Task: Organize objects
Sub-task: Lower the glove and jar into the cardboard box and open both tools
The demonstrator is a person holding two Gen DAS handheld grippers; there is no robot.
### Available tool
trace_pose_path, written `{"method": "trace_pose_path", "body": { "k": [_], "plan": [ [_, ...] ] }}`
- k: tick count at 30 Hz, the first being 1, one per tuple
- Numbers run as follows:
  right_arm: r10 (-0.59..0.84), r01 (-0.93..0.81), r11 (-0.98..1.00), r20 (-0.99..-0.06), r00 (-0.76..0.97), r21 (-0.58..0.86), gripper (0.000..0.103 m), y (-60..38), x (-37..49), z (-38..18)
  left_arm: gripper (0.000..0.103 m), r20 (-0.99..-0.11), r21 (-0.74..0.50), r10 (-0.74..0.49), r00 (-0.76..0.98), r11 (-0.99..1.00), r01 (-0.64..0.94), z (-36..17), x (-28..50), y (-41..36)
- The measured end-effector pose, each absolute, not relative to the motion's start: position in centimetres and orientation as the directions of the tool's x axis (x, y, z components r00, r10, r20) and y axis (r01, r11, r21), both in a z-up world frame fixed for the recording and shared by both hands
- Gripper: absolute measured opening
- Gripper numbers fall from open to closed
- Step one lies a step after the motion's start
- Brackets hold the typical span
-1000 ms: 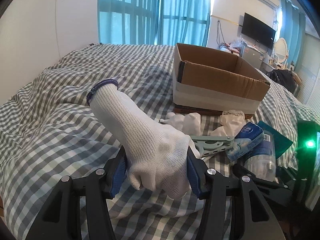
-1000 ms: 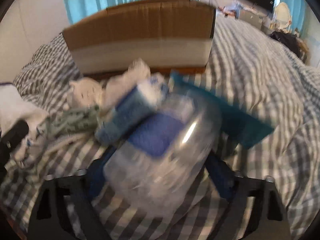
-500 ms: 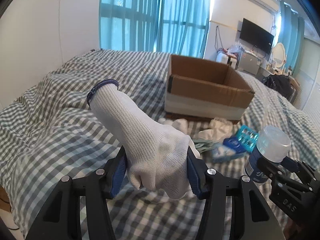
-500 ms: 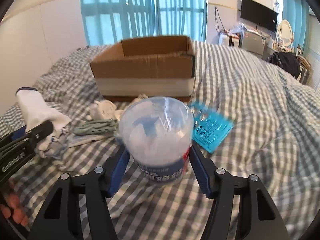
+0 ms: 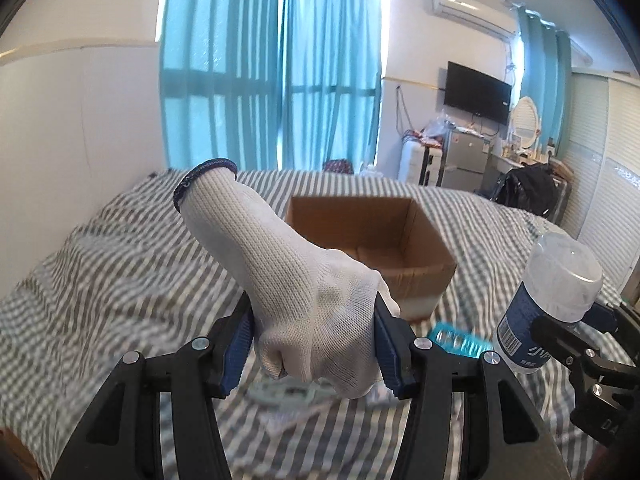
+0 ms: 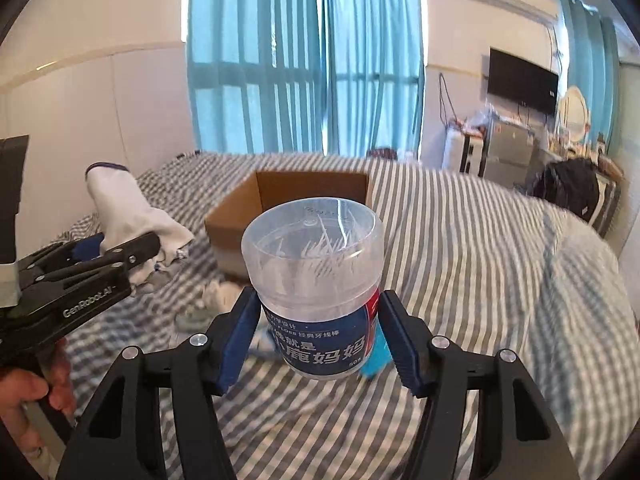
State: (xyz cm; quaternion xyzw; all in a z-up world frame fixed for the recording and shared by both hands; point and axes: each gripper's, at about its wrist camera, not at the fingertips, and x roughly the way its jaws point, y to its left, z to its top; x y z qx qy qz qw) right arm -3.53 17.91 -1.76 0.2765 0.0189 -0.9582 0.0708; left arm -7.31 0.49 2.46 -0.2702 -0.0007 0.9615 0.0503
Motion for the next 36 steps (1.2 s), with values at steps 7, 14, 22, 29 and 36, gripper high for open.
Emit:
{"method": "trace_pose_path", "body": {
  "k": [7, 14, 22, 29, 36],
  "plan": [
    [-0.173, 0.187, -0.982, -0.510, -0.843, 0.023, 0.061, 18.5, -9.0, 0.7, 0.056, -0.484, -0.026, 0.126, -0.866, -0.991, -0.130, 3.8, -12.9, 2.0],
    [-0.237, 0.219, -0.971, -0.531, -0.814, 0.097, 0.061, 18.9, -16.6, 1.0, 0.056, -0.482, -0.052, 0.141, -0.865, -0.990, -0.132, 2.8, -18.7, 2.3],
    [-0.255, 0.206, -0.967, -0.618, -0.744, 0.151, 0.061, 18.4, -25.4, -2.6, 0.056, -0.541, -0.053, 0.144, -0.829, -0.989, -0.137, -0.7, -25.0, 2.6],
    [-0.268, 0.204, -0.963, -0.650, -0.711, 0.174, 0.061, 17.8, -28.6, -5.9, 0.056, -0.565, -0.044, 0.145, -0.812, -0.988, -0.146, -3.6, -27.2, 2.8],
    [-0.289, 0.194, -0.957, -0.633, -0.718, 0.217, 0.071, 18.9, -28.0, -5.6, 0.075, -0.595, -0.061, 0.185, -0.782, -0.981, -0.186, -4.4, -27.0, 2.9]
  ]
}}
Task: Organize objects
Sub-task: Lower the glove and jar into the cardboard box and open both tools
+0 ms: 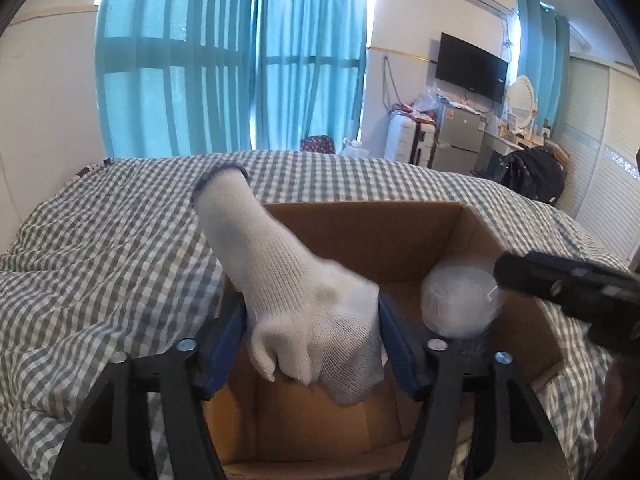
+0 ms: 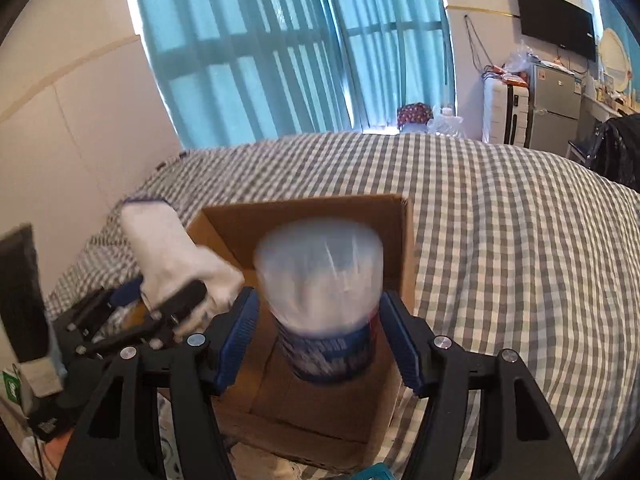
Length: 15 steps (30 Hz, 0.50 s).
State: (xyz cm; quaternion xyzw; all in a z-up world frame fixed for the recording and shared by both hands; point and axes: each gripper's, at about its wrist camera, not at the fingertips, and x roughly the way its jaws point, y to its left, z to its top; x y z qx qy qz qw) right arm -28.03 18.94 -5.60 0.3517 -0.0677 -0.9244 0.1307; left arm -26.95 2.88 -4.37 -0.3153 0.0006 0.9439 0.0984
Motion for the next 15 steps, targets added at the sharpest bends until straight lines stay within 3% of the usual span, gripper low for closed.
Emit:
{"method": "trace_pose_path", "body": {
  "k": [4, 15],
  "plan": [
    [-0.265, 0.190, -0.964, -0.594, -0.760, 0.187, 0.074, 19.3, -26.1, -2.7, 0.100, -0.570, -0.064, 0.183, -0.801, -0.982, -0.179, -2.5, -25.5, 3.1],
    [-0.200, 0.187, -0.979, -0.502, -0.842, 0.077, 0.094, 19.9, -16.8, 6.3, 0.103, -0.478, -0.050, 0.175, -0.861, -0.984, -0.172, 5.2, -17.9, 2.3]
  ]
}}
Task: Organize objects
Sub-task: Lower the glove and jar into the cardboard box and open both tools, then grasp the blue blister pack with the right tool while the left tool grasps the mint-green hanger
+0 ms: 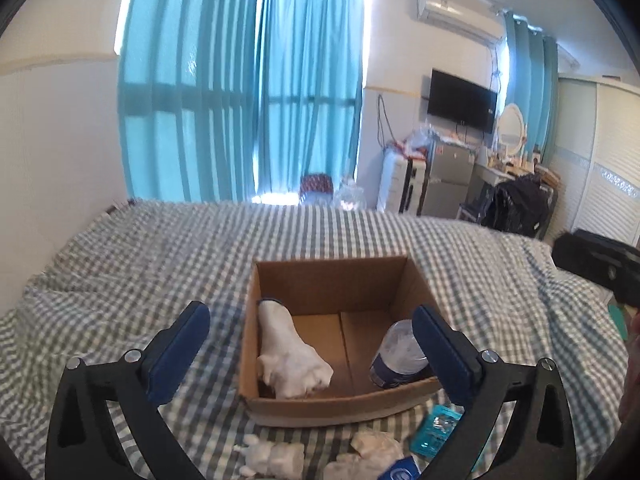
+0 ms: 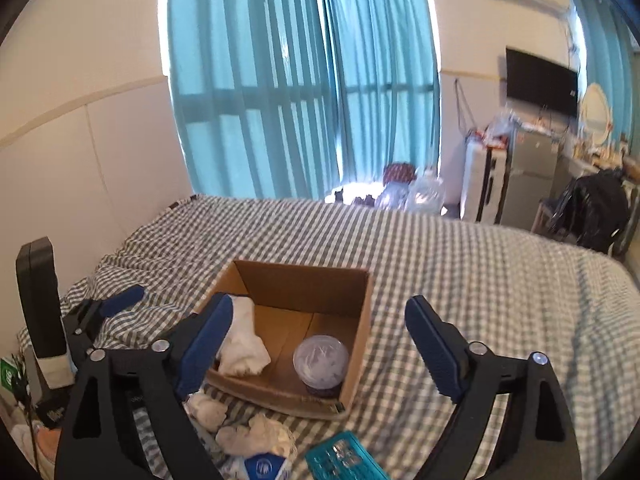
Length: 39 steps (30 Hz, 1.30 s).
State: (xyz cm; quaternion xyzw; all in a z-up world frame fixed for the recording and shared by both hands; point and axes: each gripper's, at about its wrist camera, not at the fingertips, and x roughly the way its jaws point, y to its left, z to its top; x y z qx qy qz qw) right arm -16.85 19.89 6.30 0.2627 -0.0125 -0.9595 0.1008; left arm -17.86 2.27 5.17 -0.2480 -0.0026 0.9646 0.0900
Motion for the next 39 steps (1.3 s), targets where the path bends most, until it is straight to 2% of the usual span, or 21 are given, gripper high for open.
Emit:
{"method": "trace_pose_path", "body": {
  "k": [6, 11, 20, 30, 34, 39],
  "plan": [
    [-0.132, 0.152, -0.988, -0.495, -0.859, -0.001, 0.103, 20.4, -10.9, 7.9, 0.103, -0.446, -0.020, 0.142, -0.884, -0.989, -0.148, 7.7, -13.3, 1.1],
    [-0.114, 0.140, -0.990, -0.475, -0.872, -0.019, 0.103, 21.0, -7.1, 7.2, 0.103, -0.463, -0.024, 0.133, -0.877, -0.990, -0.138, 7.1, -10.6, 0.0],
    [-0.087, 0.136, -0.989, -0.505, -0.859, -0.063, 0.103, 21.2, -5.7, 2.3, 0.103, -0.544, -0.053, 0.117, -0.831, -0.993, -0.105, 0.8, -9.0, -0.7],
    [-0.083, 0.156, -0.985, -0.587, -0.805, -0.073, 0.103, 21.6, -9.6, -4.7, 0.103, -0.635, 0.051, 0.028, -0.772, -0.996, -0.078, -7.6, -9.4, -0.2],
    [-0.077, 0.164, -0.983, -0.615, -0.785, -0.086, 0.103, 21.7, -11.2, -7.7, 0.103, -0.703, -0.017, 0.069, -0.708, -0.997, -0.080, -10.3, -10.5, -1.0],
    [-0.064, 0.170, -0.981, -0.678, -0.732, -0.091, 0.103, 21.6, -12.2, -11.6, 0.103, -0.722, -0.031, 0.077, -0.688, -0.996, -0.080, -11.7, -10.8, -1.5]
  ]
}}
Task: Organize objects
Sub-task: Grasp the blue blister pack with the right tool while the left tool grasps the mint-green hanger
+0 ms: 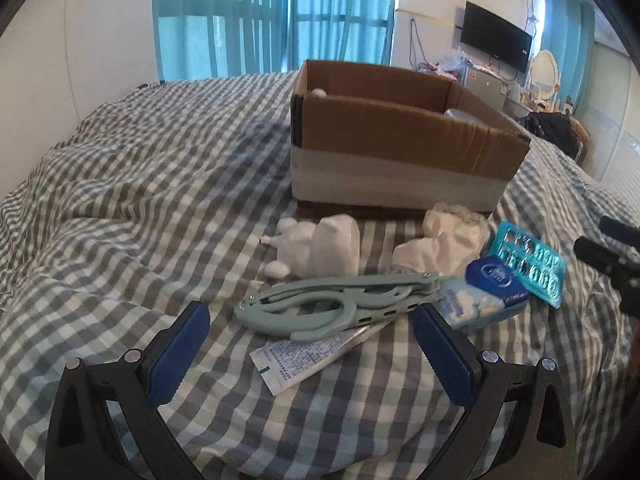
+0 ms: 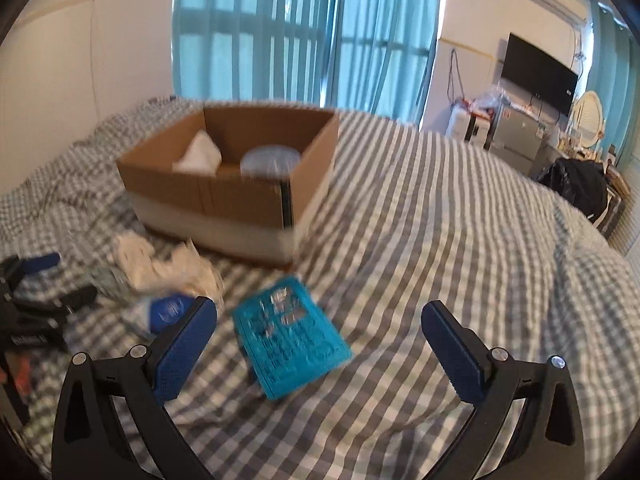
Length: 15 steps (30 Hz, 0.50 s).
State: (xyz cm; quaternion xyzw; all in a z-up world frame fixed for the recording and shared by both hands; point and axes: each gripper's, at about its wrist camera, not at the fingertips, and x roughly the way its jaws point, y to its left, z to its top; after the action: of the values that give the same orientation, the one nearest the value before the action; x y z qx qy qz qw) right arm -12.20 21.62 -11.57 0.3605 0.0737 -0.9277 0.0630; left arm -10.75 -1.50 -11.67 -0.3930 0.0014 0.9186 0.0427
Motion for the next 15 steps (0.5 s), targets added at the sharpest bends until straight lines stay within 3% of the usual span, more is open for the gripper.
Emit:
{"method": "trace_pose_path", "body": {
  "k": [15],
  "plan": [
    [-0.034, 0.265, -0.950, -0.786, -0.617, -0.167, 0.103, 18.9, -16.5, -16.8, 0.103, -0.749, 0.044, 0.036, -0.661, -0.994, -0.104, -13.4, -12.5, -0.4]
  ]
}}
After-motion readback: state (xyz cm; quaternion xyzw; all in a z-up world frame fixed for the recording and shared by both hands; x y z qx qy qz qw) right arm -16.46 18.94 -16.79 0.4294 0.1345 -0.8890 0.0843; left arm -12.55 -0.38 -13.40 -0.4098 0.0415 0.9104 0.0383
